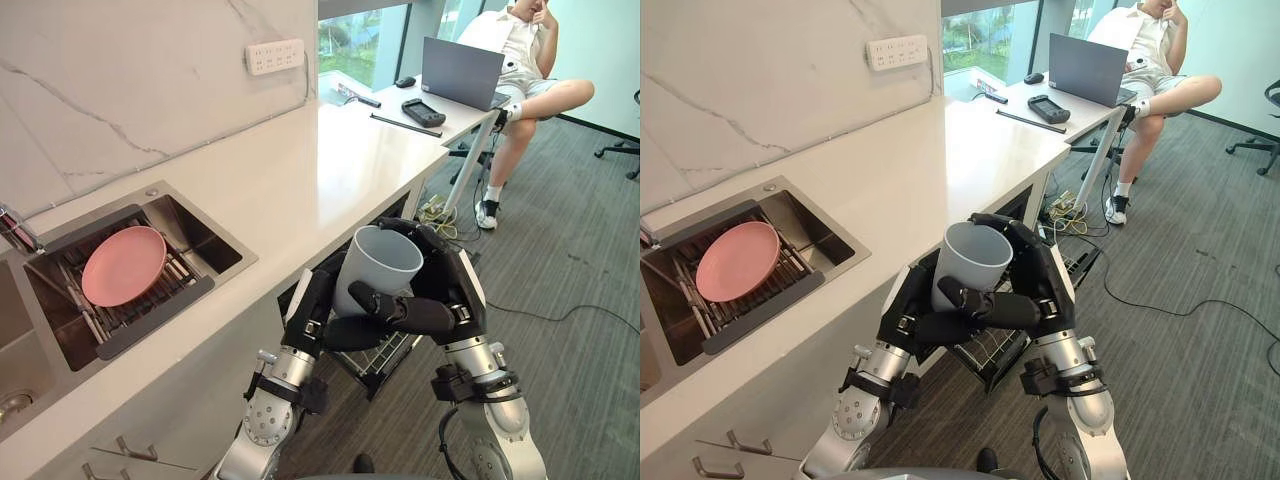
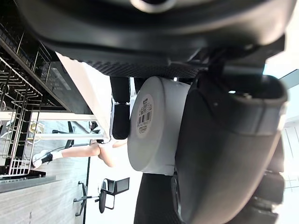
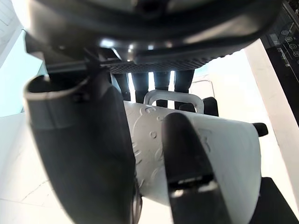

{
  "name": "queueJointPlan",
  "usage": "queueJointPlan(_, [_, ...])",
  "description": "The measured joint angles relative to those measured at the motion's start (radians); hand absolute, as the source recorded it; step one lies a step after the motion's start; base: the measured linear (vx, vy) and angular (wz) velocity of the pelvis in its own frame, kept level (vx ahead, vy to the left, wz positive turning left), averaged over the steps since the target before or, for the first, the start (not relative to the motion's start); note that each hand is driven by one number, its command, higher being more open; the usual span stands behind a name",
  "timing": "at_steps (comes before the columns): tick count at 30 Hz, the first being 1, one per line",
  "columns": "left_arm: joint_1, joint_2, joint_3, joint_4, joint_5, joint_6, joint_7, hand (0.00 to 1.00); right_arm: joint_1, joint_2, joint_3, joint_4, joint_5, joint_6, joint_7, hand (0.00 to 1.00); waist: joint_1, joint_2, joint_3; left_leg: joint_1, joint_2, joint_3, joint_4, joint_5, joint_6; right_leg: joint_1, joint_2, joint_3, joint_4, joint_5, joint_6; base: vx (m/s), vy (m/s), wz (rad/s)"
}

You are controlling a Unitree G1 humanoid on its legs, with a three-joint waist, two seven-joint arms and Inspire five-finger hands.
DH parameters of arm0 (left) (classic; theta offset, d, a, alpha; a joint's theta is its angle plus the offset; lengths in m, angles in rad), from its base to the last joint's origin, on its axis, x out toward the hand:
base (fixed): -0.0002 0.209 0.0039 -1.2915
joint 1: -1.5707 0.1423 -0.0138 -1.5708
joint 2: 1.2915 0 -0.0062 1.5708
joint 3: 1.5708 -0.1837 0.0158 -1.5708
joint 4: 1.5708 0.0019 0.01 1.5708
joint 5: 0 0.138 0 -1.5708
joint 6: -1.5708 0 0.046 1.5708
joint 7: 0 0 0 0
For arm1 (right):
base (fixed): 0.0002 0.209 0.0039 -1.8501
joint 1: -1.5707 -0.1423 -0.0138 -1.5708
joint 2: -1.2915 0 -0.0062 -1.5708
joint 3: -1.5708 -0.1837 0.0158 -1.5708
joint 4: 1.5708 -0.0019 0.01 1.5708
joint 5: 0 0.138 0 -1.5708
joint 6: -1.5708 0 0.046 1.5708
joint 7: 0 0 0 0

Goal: Walk over to the sink, pick up the cup, carry it to the dishwasher, place the cup inside the dishwasher, then close the dishwasher door

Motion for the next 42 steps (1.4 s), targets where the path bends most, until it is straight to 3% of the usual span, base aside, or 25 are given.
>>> queueJointPlan(10, [0.000,0.000,0.001,0.000,-0.001,0.000,0.005,0.00,-0.001,-0.003,0.004,0.000,0.000,0.000,0.003,0.00,0.009,-0.003,-0.001,0.000,0.000,0.000,0.000,0.000,0.000,0.000,0.000,0.000,0.000,0.000,0.000,0.00,0.000,0.00])
queueJointPlan(11, [0.000,0.000,0.001,0.000,-0.001,0.000,0.006,1.00,-0.002,-0.003,0.003,0.000,0.000,0.000,0.002,0.00,0.010,-0.003,-0.001,0.000,0.000,0.000,0.000,0.000,0.000,0.000,0.000,0.000,0.000,0.000,0.000,0.00,0.000,0.00])
queueJointPlan(21, [0.000,0.000,0.019,-0.009,-0.002,-0.004,0.008,1.00,-0.006,-0.003,-0.017,-0.005,0.001,0.000,-0.020,0.00,0.011,-0.005,0.000,0.000,0.000,0.000,0.000,0.000,0.000,0.000,0.000,0.000,0.000,0.000,0.000,0.00,0.000,0.00])
queueJointPlan(31, [0.019,-0.005,0.159,-0.094,-0.048,-0.046,-0.003,1.00,-0.007,0.009,-0.145,-0.051,0.001,-0.001,-0.025,0.00,0.013,-0.010,0.004,-0.001,0.000,0.000,-0.001,0.000,0.000,-0.001,0.000,0.000,0.000,0.000,0.000,0.00,0.000,0.00])
queueJointPlan(37, [0.033,-0.012,0.272,-0.100,-0.156,-0.060,-0.009,1.00,-0.005,0.010,-0.209,-0.056,0.002,-0.007,-0.018,0.00,0.013,-0.010,0.004,-0.003,0.001,0.000,-0.001,0.000,0.000,-0.003,-0.004,-0.001,0.000,0.000,0.000,0.00,0.000,0.00])
queueJointPlan(42, [0.062,-0.035,0.288,-0.100,-0.242,-0.054,-0.064,1.00,-0.004,0.019,-0.216,-0.068,0.002,-0.007,-0.006,0.00,0.014,-0.010,0.005,-0.008,0.000,-0.002,-0.002,0.000,0.000,-0.006,-0.005,-0.002,0.000,0.000,0.000,0.00,0.000,0.00])
